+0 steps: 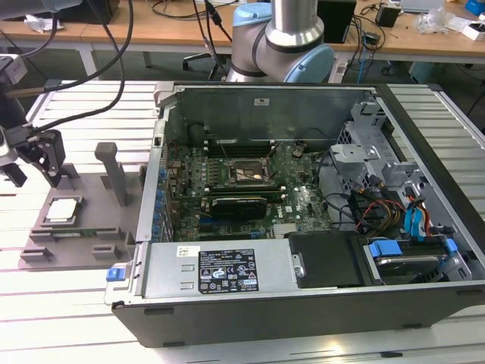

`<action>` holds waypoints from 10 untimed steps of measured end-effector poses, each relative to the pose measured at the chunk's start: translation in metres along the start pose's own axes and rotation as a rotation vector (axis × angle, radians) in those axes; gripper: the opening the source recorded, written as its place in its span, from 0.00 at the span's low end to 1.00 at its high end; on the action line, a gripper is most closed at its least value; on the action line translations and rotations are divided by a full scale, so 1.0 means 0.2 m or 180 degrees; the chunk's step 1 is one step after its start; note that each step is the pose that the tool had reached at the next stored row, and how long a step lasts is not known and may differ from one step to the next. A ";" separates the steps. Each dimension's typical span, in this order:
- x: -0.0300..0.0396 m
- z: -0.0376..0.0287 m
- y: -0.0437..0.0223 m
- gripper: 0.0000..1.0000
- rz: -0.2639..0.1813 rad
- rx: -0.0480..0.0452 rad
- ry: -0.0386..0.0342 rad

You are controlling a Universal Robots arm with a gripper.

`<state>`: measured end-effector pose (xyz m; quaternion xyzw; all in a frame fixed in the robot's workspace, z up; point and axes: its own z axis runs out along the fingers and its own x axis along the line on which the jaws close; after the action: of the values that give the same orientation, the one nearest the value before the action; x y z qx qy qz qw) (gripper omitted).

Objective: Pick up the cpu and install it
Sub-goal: 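Pick up the cpu and move it towards the insertion slot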

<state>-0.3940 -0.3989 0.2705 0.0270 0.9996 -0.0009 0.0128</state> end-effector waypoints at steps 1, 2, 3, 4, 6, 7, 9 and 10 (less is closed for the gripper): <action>0.000 0.006 0.000 0.60 0.0000 0.0000 0.0000; 0.000 0.011 0.000 0.60 0.0000 0.0000 0.0000; 0.001 0.018 0.000 0.60 0.0000 0.0000 0.0000; 0.001 0.024 0.000 0.60 0.0000 0.0000 0.0000; 0.001 0.044 0.000 0.60 0.0000 0.0000 0.0000; 0.001 0.050 0.000 0.60 0.0000 0.0002 0.0000; 0.001 0.069 0.000 0.60 -0.0001 0.0017 -0.0001; -0.001 0.075 0.001 0.60 -0.0008 0.0053 -0.0003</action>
<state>-0.3934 -0.3988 0.2554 0.0259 0.9995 -0.0094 0.0130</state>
